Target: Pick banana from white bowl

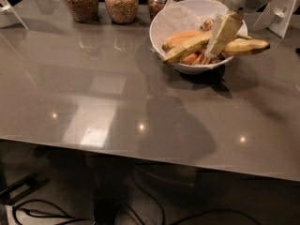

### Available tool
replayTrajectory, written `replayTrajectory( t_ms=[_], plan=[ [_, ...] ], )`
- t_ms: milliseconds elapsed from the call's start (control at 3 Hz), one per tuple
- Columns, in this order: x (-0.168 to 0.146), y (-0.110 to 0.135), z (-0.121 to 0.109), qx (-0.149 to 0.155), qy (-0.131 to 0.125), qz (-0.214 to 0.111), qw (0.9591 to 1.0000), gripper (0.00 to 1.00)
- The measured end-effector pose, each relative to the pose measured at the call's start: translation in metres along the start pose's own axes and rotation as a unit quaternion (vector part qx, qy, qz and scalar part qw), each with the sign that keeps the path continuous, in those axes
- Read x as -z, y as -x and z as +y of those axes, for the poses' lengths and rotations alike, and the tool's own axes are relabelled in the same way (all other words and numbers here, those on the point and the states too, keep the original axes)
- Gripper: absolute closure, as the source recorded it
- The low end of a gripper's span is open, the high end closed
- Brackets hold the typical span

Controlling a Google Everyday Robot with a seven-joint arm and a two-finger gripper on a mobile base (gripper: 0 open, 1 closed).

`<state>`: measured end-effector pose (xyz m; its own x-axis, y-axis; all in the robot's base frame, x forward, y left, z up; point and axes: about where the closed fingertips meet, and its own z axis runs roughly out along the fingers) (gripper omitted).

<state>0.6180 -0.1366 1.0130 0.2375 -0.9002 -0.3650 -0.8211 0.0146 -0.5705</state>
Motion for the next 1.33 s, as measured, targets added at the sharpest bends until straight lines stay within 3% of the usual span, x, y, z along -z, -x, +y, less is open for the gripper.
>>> replayTrajectory(
  t_ms=[667,1333],
  plan=[
    [-0.049,-0.043,-0.001,0.022,0.018,0.026,0.9993,0.00],
    [-0.085,-0.072,-0.007,0.032,0.027,0.049,0.9979,0.23]
  ],
)
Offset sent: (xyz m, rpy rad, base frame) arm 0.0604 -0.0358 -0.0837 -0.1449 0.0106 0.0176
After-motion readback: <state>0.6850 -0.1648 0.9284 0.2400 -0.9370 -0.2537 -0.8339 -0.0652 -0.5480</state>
